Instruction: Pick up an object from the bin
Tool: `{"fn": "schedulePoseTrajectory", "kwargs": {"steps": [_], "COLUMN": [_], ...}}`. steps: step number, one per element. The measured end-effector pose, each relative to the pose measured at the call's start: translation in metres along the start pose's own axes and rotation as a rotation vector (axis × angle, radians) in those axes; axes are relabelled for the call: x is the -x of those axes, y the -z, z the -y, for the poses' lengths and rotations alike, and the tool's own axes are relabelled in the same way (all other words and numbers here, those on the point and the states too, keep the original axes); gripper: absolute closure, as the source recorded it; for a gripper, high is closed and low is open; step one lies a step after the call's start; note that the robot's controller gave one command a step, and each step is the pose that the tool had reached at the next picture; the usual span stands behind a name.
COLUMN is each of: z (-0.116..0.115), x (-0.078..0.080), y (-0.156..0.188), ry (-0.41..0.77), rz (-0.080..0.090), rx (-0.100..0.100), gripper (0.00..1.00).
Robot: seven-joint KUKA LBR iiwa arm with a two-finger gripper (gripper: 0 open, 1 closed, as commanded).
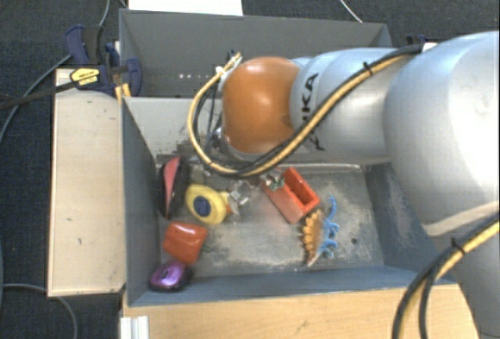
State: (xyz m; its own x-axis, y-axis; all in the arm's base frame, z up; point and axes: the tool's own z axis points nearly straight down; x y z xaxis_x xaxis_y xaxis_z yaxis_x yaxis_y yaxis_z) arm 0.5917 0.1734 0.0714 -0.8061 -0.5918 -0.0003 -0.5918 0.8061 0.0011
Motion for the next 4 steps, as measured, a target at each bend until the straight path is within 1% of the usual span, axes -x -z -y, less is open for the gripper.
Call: {"fn": "schedulePoseTrajectory", "kwargs": {"steps": [1,4], "z": [-0.0271,-0.0275], "x": [0.0188,0.0188], "y": [0.0011,0.0011], "ry": [-0.147,-0.161], "rz": [0.014,0.012], "rx": [-0.004,-0.003], "gripper": [1.00,1.00]}}
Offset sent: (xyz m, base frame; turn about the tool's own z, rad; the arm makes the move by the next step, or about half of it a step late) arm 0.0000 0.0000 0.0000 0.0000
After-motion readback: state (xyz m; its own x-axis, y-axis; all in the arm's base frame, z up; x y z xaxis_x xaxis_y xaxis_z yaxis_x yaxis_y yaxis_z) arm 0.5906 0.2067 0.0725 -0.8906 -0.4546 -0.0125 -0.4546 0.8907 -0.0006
